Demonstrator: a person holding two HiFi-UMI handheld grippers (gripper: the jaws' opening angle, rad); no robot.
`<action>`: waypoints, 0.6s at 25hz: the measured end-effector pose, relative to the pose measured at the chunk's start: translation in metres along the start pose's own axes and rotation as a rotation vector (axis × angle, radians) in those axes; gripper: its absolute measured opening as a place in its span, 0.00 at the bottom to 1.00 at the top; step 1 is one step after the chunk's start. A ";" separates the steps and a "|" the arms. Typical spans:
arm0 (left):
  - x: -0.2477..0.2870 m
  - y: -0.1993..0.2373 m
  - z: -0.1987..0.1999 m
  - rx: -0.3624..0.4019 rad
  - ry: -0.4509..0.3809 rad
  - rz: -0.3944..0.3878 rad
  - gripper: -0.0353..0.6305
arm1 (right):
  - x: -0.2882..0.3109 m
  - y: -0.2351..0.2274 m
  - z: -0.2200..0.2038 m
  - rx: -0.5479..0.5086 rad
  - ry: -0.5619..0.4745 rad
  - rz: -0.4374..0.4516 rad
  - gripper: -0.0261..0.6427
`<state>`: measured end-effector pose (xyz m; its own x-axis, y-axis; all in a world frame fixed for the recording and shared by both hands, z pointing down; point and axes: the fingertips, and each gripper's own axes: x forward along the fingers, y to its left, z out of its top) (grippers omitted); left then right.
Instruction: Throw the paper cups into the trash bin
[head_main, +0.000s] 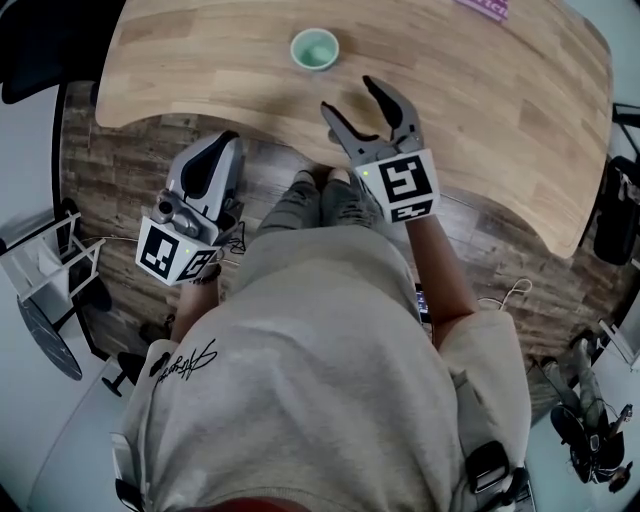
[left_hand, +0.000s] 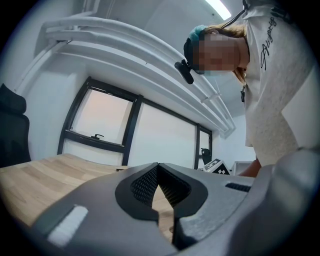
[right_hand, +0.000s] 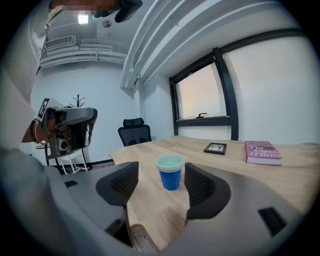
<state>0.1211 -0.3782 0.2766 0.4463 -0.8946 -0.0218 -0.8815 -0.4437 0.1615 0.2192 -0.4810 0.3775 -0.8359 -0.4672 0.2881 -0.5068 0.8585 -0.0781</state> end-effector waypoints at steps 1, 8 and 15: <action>-0.001 0.000 -0.001 0.000 0.002 0.004 0.06 | 0.003 -0.002 -0.003 0.003 0.007 0.000 0.44; -0.010 0.005 -0.004 -0.001 0.015 0.041 0.06 | 0.021 -0.007 -0.017 0.017 0.050 0.002 0.45; -0.017 0.017 -0.005 0.003 0.021 0.080 0.06 | 0.043 -0.006 -0.028 0.013 0.080 0.007 0.45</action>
<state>0.0989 -0.3705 0.2848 0.3772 -0.9261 0.0117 -0.9151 -0.3707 0.1589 0.1925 -0.5001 0.4169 -0.8202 -0.4422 0.3629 -0.5038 0.8588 -0.0923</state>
